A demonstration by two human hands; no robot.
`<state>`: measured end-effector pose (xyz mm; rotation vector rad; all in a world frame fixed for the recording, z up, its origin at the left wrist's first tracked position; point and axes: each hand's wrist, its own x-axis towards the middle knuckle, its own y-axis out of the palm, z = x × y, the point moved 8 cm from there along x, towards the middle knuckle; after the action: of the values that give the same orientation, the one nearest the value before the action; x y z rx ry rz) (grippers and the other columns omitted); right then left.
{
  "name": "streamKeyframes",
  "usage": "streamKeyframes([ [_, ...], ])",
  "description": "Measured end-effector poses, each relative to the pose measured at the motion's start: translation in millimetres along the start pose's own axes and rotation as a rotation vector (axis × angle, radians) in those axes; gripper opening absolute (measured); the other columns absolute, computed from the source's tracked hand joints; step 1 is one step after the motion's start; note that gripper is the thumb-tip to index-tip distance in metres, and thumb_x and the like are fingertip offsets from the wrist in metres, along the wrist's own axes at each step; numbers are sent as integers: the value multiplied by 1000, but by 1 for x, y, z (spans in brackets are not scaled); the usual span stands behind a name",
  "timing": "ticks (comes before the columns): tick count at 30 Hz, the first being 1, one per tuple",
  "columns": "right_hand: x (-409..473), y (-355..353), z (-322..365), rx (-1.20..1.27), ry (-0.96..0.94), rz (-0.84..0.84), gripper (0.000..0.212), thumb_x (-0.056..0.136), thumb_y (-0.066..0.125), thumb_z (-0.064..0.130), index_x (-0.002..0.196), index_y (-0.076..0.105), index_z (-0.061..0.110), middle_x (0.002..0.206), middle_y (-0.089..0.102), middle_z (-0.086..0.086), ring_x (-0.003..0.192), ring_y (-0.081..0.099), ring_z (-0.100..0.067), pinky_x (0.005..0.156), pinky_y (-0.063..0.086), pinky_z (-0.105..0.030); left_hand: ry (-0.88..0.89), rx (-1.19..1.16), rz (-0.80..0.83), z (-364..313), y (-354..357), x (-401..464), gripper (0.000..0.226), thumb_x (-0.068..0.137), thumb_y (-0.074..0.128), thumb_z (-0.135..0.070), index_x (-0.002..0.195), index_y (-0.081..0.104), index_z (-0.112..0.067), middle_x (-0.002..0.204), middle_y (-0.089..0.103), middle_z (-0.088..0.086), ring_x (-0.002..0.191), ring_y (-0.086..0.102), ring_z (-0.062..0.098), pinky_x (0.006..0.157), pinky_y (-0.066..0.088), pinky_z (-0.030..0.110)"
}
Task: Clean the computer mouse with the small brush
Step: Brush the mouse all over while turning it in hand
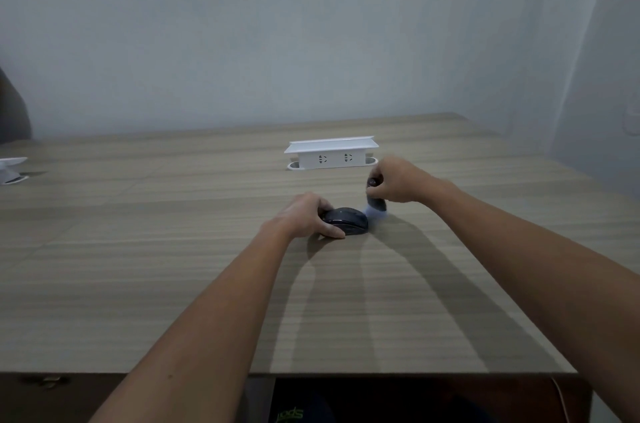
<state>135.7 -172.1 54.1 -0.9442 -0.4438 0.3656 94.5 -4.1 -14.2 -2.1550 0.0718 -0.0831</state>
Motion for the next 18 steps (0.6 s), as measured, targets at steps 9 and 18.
streamKeyframes([
  [9, -2, 0, -8, 13, 4, 3, 18, 80, 68, 13, 74, 72, -4, 59, 62, -9, 51, 57, -19, 44, 44, -24, -28, 30, -19, -3, -1, -3, 45, 63, 90, -43, 98, 79, -16, 89, 78, 6, 92, 71, 26, 84, 55, 42],
  [18, -9, -1, -15, 35, 7, -6, 20, 82, 68, 13, 76, 73, -6, 58, 61, -7, 34, 49, -2, 38, 40, -16, -34, 32, -26, -4, -1, -2, 44, 63, 90, -43, 95, 79, -16, 88, 78, 8, 91, 71, 27, 83, 55, 42],
])
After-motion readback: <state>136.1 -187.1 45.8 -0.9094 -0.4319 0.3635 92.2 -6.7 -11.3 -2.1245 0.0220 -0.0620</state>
